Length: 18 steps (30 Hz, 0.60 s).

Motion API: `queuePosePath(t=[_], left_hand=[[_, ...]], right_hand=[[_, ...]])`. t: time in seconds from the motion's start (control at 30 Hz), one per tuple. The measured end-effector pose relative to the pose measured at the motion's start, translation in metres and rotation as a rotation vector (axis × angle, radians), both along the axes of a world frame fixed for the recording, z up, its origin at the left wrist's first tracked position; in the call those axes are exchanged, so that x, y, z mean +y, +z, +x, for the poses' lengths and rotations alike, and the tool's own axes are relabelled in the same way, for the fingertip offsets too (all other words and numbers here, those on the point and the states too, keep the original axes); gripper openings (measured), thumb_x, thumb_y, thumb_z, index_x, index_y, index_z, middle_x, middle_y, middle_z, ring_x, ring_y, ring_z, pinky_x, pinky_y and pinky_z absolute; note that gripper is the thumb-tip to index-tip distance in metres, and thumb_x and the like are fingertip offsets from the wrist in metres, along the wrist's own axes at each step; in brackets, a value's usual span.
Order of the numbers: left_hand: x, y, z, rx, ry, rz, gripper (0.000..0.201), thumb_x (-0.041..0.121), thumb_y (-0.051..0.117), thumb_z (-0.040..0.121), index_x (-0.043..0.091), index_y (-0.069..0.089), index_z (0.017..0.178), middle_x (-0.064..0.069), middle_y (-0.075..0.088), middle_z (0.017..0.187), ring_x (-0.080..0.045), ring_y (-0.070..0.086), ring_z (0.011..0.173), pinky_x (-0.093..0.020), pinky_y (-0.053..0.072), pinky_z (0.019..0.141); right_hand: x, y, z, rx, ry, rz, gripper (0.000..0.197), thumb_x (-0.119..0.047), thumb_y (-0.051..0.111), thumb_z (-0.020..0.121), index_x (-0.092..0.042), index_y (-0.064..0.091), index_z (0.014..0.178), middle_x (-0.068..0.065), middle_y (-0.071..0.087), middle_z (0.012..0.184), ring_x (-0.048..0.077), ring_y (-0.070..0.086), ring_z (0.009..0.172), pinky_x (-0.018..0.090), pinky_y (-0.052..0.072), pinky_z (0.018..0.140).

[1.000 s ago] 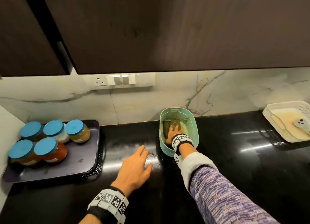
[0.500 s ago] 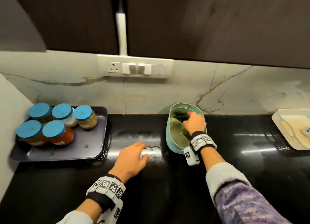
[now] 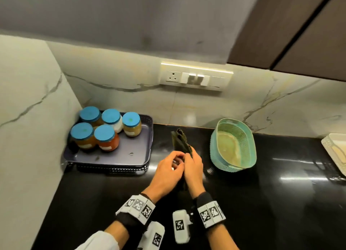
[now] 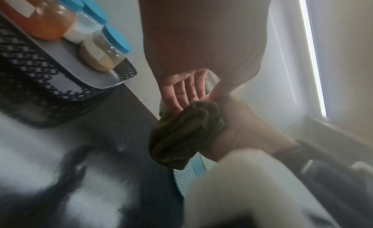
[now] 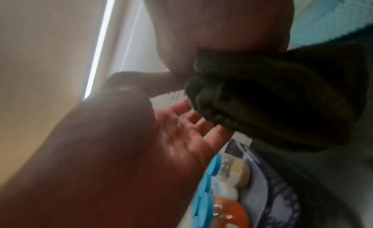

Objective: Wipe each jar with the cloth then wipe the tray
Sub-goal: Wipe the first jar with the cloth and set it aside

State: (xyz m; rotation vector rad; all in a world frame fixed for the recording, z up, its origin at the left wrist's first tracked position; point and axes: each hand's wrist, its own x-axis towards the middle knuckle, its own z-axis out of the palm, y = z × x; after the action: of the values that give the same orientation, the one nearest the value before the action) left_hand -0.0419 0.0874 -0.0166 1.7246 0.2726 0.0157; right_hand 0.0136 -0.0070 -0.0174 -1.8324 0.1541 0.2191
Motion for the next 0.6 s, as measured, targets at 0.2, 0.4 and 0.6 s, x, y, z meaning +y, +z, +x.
queuePosePath(t=[0.2, 0.4, 0.6], left_hand=[[0.036, 0.001, -0.042, -0.029, 0.025, -0.222, 0.059, -0.003, 0.067, 0.087, 0.029, 0.055, 0.135, 0.003, 0.07, 0.081, -0.005, 0.063, 0.076, -0.021, 0.053, 0.079], [0.1, 0.002, -0.064, 0.037, 0.049, -0.18, 0.029, 0.001, 0.07, 0.091, 0.017, 0.069, 0.115, -0.005, 0.078, 0.09, -0.019, 0.073, 0.078, -0.028, 0.061, 0.073], [0.207, -0.023, -0.024, 0.061, 0.393, 0.627, 0.057, 0.015, 0.081, 0.084, 0.01, 0.057, 0.135, -0.011, 0.06, 0.133, -0.028, 0.057, 0.123, -0.039, 0.048, 0.099]], right_hand=[[0.049, 0.011, -0.028, 0.558, -0.1, 0.562, 0.023, -0.023, 0.056, 0.095, -0.011, 0.069, 0.079, 0.009, 0.065, 0.068, 0.021, 0.065, 0.061, 0.03, 0.053, 0.059], [0.075, 0.007, -0.025, 0.637, -0.078, 0.451, 0.025, -0.01, 0.075, 0.084, 0.001, 0.076, 0.106, 0.021, 0.076, 0.1, 0.039, 0.074, 0.093, 0.051, 0.06, 0.088], [0.106, 0.015, -0.015, 0.209, 0.048, 0.064, 0.017, 0.007, 0.062, 0.088, -0.006, 0.071, 0.095, 0.007, 0.073, 0.084, 0.021, 0.068, 0.08, 0.028, 0.056, 0.068]])
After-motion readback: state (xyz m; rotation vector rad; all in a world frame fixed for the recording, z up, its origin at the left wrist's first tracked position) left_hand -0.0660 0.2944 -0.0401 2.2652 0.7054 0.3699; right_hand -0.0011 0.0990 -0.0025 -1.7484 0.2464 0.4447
